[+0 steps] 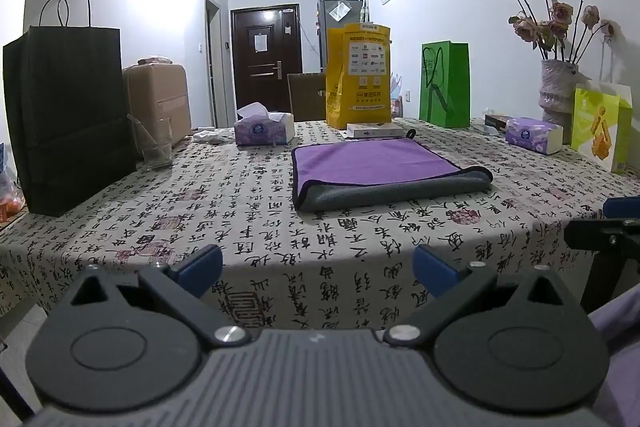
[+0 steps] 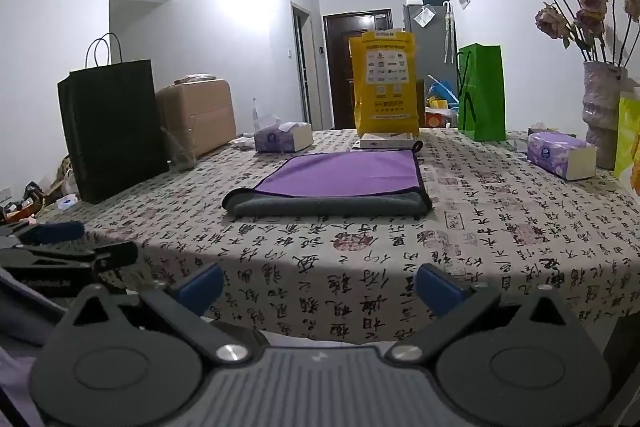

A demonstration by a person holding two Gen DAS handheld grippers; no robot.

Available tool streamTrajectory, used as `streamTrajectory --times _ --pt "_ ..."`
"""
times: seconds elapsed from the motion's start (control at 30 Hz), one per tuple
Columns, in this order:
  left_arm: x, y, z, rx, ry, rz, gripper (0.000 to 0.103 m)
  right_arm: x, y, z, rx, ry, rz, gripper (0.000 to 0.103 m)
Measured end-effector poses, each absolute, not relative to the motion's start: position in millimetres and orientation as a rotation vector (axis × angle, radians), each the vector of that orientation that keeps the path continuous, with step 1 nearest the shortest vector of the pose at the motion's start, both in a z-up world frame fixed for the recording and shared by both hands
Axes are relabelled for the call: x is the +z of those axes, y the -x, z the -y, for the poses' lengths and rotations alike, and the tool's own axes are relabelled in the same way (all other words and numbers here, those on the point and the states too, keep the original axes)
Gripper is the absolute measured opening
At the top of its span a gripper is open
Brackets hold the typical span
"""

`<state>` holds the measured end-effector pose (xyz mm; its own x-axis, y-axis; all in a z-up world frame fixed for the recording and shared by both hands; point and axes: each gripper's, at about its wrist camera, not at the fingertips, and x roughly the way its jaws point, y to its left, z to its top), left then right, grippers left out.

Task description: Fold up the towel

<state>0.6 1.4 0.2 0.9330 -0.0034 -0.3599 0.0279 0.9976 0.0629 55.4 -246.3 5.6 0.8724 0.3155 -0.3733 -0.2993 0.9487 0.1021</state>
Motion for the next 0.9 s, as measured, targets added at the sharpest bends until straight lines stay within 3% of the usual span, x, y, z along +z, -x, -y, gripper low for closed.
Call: streamTrajectory --times 0.9 --pt "2.6 1.9 2.1 -0.019 -0.077 -0.353 0.103 4.1 -59.2 242.4 0.324 -0.038 -0.404 0.103"
